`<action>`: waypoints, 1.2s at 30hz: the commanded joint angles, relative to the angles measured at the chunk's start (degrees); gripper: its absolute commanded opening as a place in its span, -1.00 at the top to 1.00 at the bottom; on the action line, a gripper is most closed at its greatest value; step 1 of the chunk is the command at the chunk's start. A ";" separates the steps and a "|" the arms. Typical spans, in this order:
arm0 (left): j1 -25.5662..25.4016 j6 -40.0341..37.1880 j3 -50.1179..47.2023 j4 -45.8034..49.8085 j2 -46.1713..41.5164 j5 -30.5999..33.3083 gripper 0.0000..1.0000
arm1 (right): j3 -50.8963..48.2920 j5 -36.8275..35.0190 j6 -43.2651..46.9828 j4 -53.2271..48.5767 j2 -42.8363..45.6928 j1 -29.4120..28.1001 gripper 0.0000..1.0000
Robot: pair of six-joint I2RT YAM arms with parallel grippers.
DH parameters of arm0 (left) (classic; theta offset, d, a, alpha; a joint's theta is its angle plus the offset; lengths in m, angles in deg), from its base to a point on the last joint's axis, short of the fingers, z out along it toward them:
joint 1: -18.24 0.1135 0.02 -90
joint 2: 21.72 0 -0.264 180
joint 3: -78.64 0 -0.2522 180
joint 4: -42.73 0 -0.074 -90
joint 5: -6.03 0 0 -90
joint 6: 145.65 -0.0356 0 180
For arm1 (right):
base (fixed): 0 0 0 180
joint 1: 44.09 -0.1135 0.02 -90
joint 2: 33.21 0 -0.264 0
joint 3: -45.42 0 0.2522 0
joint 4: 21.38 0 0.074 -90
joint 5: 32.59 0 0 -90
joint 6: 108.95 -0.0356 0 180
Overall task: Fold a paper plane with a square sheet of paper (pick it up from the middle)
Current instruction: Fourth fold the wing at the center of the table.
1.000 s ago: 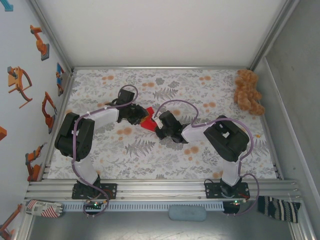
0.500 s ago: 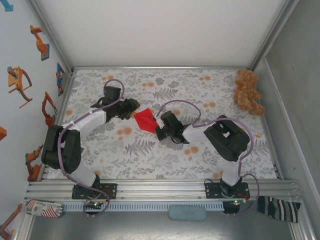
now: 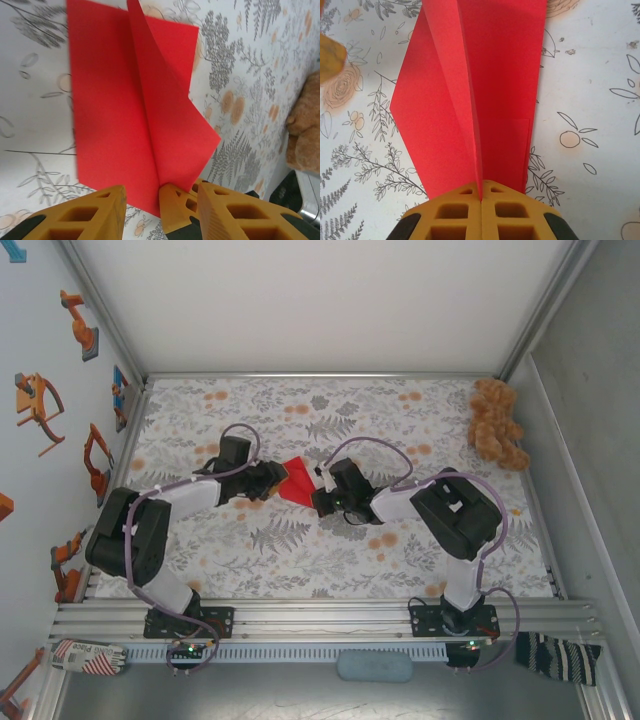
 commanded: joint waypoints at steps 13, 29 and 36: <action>-3.44 -3.69 1.13 -10.74 7.10 -4.60 0.02 | -0.54 4.79 -14.46 -1.53 -2.44 0.25 0.93; -3.58 -5.49 1.85 -6.60 9.62 -1.58 0.07 | 1.26 10.90 -16.89 -4.86 -4.54 1.50 0.92; -3.52 -5.46 3.25 -0.29 10.87 1.47 0.20 | 1.33 13.76 -17.76 -4.93 -5.51 2.70 0.86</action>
